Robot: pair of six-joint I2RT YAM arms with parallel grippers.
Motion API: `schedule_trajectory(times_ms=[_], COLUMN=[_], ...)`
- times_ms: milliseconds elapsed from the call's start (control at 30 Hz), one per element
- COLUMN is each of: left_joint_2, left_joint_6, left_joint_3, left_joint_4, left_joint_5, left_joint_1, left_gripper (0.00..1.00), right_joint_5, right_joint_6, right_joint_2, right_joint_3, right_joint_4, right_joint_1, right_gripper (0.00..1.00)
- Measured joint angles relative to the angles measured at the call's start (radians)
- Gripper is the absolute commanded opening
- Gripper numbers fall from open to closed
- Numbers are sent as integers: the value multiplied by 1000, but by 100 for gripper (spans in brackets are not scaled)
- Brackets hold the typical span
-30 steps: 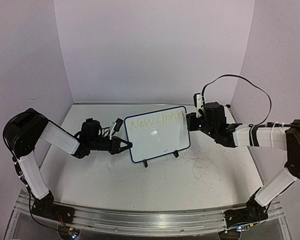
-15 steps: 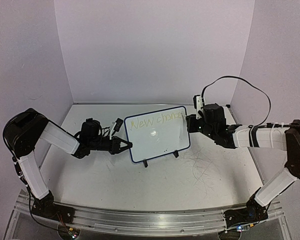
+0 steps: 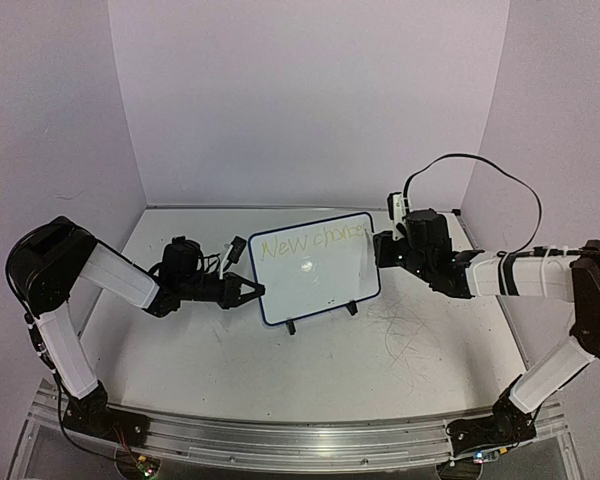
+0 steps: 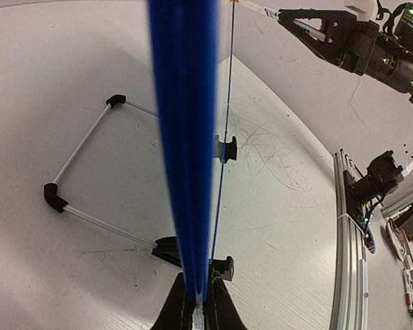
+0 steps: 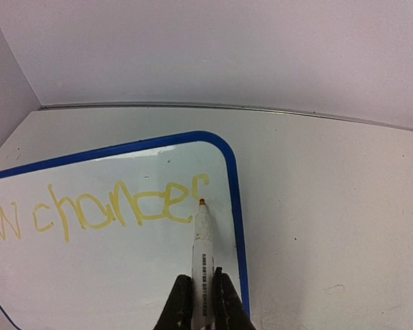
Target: Write a sentence on the whiteboard
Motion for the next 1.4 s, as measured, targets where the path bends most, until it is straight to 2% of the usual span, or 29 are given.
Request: schedule_trajectory(times_ms=[1400], left_joint_2=[0], left_joint_6=[1], left_joint_3=[0], left_joint_4=[-1], left_joint_5=[-2], left_joint_1=[0], left_gripper=[0], right_joint_5=[20], right_joint_6=[21], right_joint_2=[-23], right_joint_3=[-23], right_joint_4=[-43], right_joint_1=[35], right_gripper=[0])
